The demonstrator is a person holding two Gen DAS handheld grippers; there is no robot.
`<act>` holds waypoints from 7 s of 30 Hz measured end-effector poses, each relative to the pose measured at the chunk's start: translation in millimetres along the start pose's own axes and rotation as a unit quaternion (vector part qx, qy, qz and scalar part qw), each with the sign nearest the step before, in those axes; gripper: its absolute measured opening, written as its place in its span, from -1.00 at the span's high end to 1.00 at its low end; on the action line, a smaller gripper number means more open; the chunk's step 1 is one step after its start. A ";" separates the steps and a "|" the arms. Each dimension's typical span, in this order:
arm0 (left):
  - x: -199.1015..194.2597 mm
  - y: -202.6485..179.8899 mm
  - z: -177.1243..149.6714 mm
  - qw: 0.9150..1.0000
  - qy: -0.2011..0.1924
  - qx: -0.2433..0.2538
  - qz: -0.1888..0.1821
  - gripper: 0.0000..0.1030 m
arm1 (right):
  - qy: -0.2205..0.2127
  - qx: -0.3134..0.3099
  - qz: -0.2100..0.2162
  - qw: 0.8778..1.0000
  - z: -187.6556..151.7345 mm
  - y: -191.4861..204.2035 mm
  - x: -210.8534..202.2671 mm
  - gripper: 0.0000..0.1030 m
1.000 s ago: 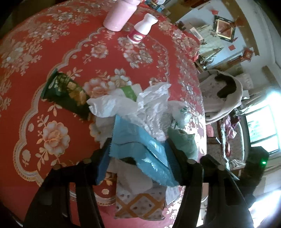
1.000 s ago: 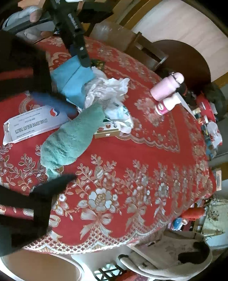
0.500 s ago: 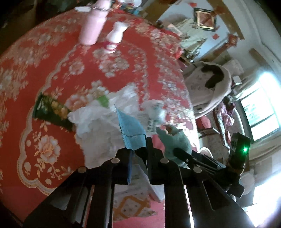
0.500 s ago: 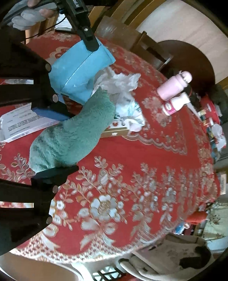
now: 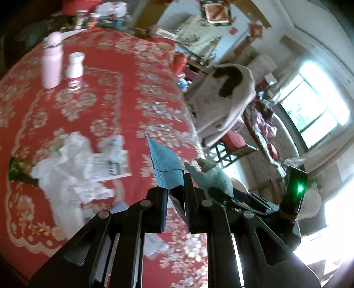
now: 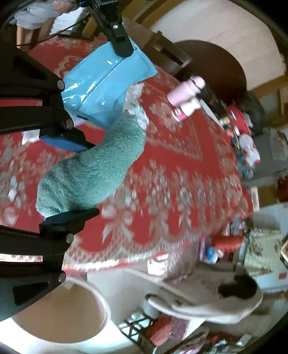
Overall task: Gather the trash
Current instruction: 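Lift both held items and carry them over the beige bucket, then hold the blue packet and green cloth above the beige bucket, then open the left tool to drop the blue packet while the right tool drops the green cloth, then move both tools back over the table toward the white tissue and medicine box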
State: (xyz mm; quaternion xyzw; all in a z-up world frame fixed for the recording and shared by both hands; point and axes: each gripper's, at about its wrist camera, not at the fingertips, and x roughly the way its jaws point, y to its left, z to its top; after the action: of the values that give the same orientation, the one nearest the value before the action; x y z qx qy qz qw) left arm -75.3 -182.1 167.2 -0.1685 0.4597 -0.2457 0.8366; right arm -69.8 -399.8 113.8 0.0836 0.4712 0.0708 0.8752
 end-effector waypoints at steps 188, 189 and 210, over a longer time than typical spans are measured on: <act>114.0 -137.2 -64.1 0.990 0.037 0.107 0.085 0.03 | -0.003 0.093 -0.155 0.984 -52.0 -137.8 -70.3 -0.42; 110.3 -133.6 -62.8 0.990 0.034 0.104 0.088 0.02 | -0.003 0.087 -0.152 0.985 -49.5 -132.1 -68.5 -0.43; 35.4 -49.1 -46.7 0.981 -0.030 0.050 0.186 0.02 | 0.002 -0.006 -0.079 0.997 -10.0 -30.5 -26.9 -0.46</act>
State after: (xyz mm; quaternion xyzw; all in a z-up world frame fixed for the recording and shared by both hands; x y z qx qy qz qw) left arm -111.5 -245.1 143.5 -0.0456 0.4450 -0.1032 0.8884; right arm -91.5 -434.2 123.8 0.0402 0.4772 0.0044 0.8779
